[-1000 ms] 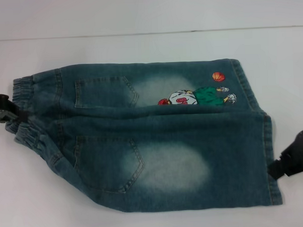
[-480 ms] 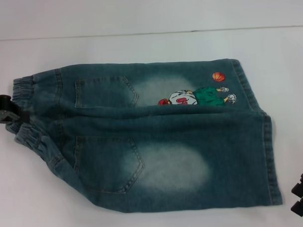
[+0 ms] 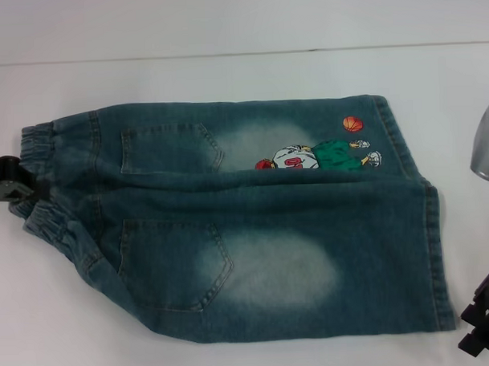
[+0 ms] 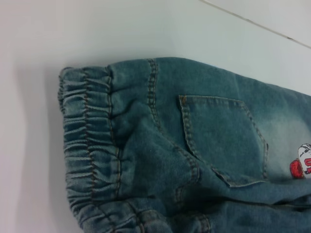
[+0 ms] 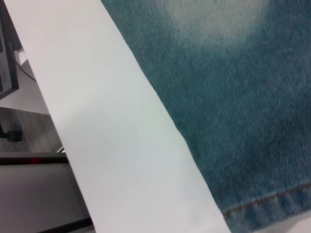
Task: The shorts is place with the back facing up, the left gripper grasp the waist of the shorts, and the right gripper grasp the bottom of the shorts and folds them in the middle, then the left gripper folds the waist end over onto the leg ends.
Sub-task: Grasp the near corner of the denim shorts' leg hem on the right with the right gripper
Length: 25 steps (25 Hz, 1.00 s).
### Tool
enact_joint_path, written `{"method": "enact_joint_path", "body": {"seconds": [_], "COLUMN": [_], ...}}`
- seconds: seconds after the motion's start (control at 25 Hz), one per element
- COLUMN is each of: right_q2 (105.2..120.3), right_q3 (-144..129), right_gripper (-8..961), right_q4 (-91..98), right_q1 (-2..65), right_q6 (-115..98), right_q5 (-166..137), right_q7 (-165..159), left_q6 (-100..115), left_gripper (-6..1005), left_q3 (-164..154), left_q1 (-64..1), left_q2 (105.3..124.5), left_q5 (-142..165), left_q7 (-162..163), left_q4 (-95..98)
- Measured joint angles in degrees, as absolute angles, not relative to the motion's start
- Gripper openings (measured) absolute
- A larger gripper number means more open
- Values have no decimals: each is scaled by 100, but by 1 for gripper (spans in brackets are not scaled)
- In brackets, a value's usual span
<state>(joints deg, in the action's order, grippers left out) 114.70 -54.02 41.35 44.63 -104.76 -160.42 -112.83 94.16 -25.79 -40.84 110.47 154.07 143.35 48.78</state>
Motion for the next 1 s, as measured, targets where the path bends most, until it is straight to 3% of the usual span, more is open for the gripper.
{"method": "enact_joint_path", "body": {"seconds": [1.0], "right_q2": [11649], "right_q3": [-5363], "right_gripper": [594], "right_q4": [3937], "right_q1": [4733], "right_q6": [-10097], "right_q5": [-15987], "right_q7": [-11251], "left_q6": [9340], "left_gripper": [39], "left_q3": [-2628], "left_q1": [-4069], "left_q2": [11085], "left_q5": [15407], "left_q7": [14317], "left_q4": [4857]}}
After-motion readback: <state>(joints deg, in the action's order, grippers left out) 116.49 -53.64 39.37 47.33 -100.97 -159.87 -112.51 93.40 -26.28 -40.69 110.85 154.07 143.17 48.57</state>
